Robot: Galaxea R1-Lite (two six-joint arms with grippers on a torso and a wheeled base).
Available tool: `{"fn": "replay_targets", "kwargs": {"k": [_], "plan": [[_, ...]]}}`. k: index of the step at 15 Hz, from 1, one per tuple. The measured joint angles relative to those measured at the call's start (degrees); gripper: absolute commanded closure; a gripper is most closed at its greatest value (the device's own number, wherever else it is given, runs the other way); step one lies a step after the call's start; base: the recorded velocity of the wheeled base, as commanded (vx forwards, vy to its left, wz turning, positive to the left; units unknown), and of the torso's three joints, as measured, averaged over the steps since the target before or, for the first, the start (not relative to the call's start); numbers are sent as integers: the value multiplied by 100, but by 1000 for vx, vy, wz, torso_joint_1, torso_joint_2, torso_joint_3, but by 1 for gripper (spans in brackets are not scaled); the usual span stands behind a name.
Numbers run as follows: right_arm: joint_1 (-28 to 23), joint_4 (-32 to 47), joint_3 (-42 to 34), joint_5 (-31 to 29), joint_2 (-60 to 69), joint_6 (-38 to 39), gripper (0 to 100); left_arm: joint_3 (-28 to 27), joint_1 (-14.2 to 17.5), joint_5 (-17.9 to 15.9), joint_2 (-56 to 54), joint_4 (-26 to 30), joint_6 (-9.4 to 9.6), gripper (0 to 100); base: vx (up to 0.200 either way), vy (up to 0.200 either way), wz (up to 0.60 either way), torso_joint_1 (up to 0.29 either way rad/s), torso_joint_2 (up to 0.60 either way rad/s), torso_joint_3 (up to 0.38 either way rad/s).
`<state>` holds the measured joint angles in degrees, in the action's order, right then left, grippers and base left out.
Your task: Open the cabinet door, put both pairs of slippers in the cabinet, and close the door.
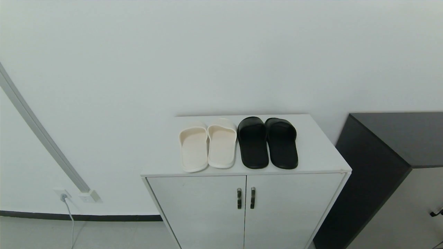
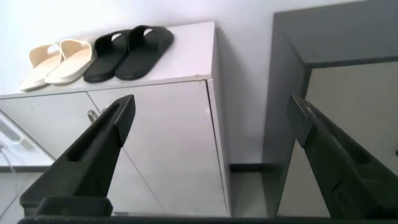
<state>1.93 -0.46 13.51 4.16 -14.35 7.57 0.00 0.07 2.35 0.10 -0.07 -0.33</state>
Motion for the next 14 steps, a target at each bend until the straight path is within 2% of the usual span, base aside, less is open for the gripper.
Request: {"fn": "replay_targets", "kwargs": {"k": [5, 9, 11, 14], "plan": [[336, -1970, 236, 85, -2500, -11, 0, 0, 0, -1, 0, 0, 0, 100, 0, 0, 0, 0, 0, 0], [1242, -2688, 785, -52, -4194, 0, 0, 0, 0, 0, 0, 0, 9, 100, 0, 0, 0, 0, 0, 0], [1886, -2868, 1151, -464, -4941, 45, 0, 0, -5, 0, 0, 0, 12, 100, 0, 0, 0, 0, 0, 0], [2982, -2950, 2127, -1515, -6012, 391, 0, 0, 0, -1, 1, -2, 17, 100, 0, 0, 0, 0, 0, 0]]}}
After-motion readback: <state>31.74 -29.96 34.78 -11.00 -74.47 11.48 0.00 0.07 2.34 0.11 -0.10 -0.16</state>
